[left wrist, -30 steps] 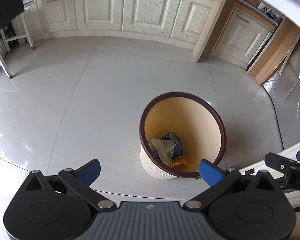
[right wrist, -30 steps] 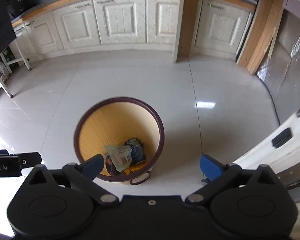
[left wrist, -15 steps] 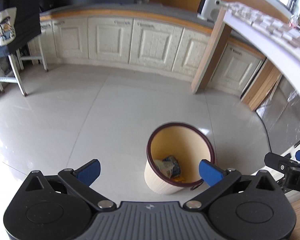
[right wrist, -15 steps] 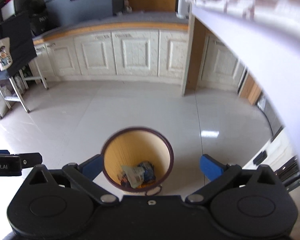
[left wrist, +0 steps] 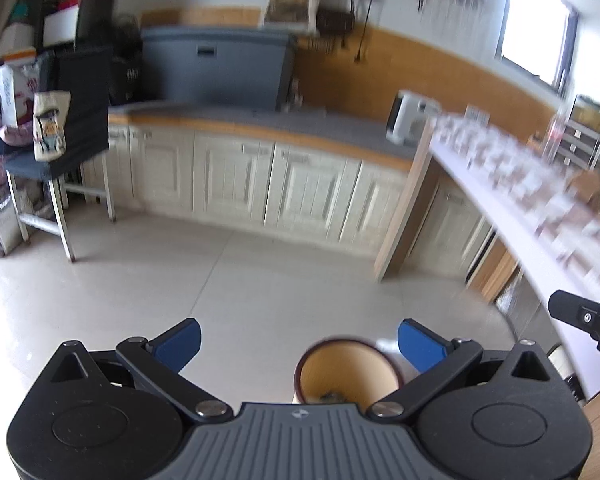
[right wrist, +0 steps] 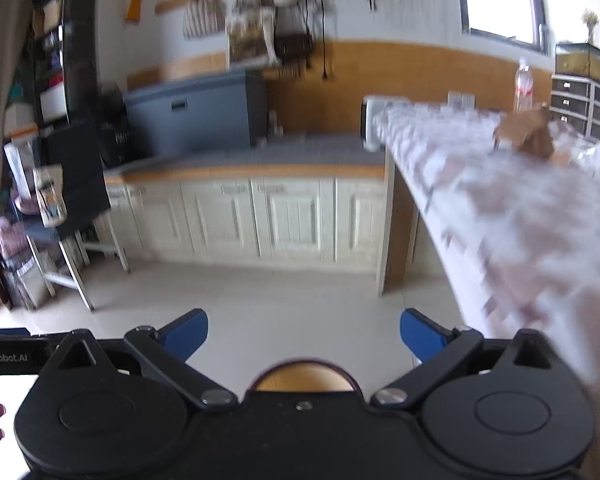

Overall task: Collect trash
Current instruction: 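Move both open tools up from the wastebasket back toward the table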

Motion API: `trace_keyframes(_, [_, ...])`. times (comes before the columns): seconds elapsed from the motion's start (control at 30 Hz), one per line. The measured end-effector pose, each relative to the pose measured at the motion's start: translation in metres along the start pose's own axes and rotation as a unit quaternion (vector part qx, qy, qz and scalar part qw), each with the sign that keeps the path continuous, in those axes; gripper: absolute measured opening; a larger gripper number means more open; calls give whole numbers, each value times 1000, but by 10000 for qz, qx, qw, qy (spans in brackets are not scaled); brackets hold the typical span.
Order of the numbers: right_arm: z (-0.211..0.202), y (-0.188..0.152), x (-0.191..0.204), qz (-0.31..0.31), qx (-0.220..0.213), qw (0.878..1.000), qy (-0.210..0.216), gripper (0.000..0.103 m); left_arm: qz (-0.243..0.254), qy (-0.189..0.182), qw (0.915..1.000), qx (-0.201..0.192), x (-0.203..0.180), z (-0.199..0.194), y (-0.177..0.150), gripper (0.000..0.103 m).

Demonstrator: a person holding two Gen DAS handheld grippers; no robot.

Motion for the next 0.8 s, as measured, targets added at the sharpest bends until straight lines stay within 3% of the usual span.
trace_keyframes(0.27, [-72, 46, -4, 97, -721, 9973, 113, 103, 77, -4, 9962, -866, -14, -67, 44, 103])
trace_keyframes(0.47, [-130, 75, -18, 39, -1296, 9914, 156, 103, 303, -238, 9870, -1560, -47, -110, 75, 103])
trace_keyframes(0.8, [-198, 129, -103, 38, -1774, 9839, 194, 103, 847, -942, 9662, -2244, -132, -137, 115, 103])
Point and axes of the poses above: each gripper's, at about its wrist camera, not at the fingertips, and z roughly the way its jaws point, x to its left, y to its top, the point moved 6 cm from there along z, roughly the way its jaws point, and after that the axes turned 10 degrees about z, right-handed, at the moved point
